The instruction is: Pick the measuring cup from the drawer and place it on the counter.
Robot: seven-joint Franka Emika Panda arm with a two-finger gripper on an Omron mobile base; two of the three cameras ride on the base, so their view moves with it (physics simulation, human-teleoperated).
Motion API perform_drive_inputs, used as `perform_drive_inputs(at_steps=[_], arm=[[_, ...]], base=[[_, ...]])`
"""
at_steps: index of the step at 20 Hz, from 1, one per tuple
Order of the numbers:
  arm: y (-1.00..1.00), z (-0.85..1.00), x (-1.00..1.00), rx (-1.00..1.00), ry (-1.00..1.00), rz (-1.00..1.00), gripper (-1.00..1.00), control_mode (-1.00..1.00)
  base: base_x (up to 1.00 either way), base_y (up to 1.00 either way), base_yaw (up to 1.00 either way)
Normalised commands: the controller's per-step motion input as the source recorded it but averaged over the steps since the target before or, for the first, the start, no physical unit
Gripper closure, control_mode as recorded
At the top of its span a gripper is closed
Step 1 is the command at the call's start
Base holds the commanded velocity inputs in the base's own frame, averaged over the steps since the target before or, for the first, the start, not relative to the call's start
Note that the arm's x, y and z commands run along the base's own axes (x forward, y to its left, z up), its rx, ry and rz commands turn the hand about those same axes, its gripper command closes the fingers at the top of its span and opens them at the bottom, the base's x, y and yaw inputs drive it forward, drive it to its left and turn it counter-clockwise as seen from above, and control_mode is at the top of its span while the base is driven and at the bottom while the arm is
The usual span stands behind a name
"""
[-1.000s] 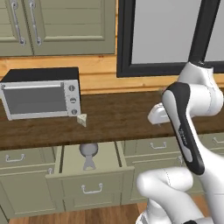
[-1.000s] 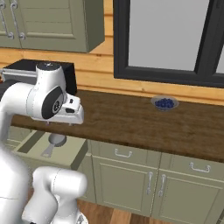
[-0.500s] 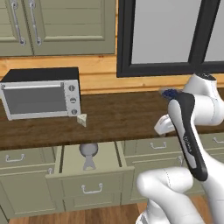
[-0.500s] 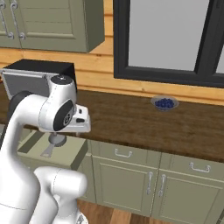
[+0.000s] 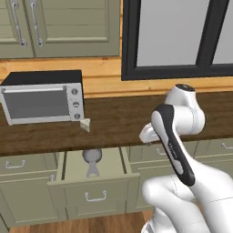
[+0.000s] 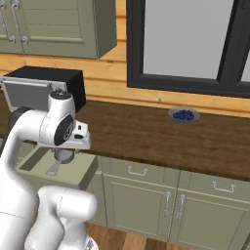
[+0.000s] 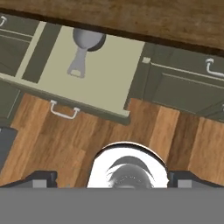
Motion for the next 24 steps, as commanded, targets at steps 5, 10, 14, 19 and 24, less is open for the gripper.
perform_drive_inputs(at_steps=[5, 10, 14, 19, 24], arm=[[0.78, -0.55, 0.60, 0.00, 0.12, -0.09, -1.00, -1.00], [0.55, -0.69, 0.54, 0.00, 0.13, -0.10, -1.00, -1.00], [0.29, -0.57, 0.43, 0.00, 0.07, -0.03, -1.00, -1.00], [0.27, -0.48, 0.45, -0.03, 0.04, 0.00, -1.00, -1.00], [0.18, -0.51, 0.41, -0.02, 0.00, -0.01, -1.00, -1.00]], base=[[0.00, 0.00, 0.00], [0.00, 0.00, 0.00], [0.00, 0.00, 0.00], [0.00, 0.00, 0.00], [0.00, 0.00, 0.00]])
